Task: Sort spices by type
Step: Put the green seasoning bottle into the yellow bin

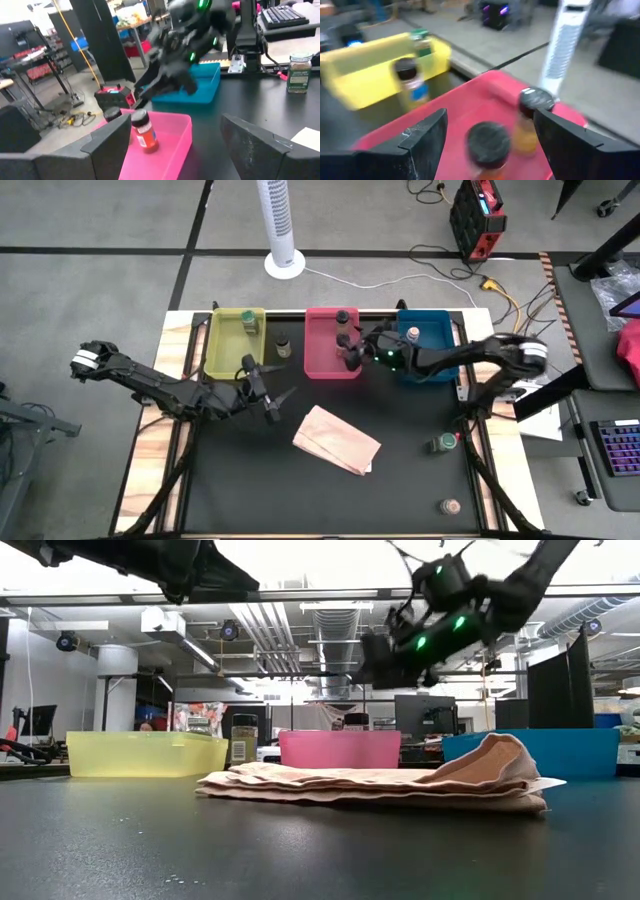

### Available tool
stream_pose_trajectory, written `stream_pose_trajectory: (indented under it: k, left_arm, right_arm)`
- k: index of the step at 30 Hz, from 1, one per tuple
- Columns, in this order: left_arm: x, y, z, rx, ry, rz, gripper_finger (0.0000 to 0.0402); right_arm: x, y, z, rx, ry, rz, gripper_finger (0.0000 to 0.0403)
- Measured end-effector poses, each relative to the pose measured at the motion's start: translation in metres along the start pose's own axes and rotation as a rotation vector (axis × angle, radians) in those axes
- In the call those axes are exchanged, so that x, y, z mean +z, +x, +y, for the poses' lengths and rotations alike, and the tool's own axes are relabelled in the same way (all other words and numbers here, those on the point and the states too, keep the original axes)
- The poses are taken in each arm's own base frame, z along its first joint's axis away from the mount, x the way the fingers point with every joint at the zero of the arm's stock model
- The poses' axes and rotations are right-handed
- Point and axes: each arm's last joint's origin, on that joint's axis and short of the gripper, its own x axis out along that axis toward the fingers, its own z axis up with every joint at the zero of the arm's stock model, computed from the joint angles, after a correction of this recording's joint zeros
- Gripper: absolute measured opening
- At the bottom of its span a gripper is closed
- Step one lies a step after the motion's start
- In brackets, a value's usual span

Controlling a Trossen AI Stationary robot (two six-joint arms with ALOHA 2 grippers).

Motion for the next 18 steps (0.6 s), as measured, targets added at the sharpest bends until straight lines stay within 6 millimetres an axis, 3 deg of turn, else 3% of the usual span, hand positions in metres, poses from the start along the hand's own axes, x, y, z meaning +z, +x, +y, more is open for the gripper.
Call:
stream_pose_trajectory:
  k: [7,13,18]
  left_arm:
    - [-0.008,-0.001,-0.002,-0.011,-0.048,0.061,0.0288]
    - [-0.012,-0.004,-0.005,-0.032,-0.066,0.098,0.0288]
    - [-0.012,-0.004,-0.007,-0.100,-0.067,0.100,0.0288]
  right_arm:
    - [0.022,-0.053,0.013,0.265,0.075,0.134,0.0265]
    - [0.023,-0.095,0.037,0.405,0.074,0.226,0.0240]
    - [0.018,-0.113,0.056,0.471,0.118,0.305,0.0220]
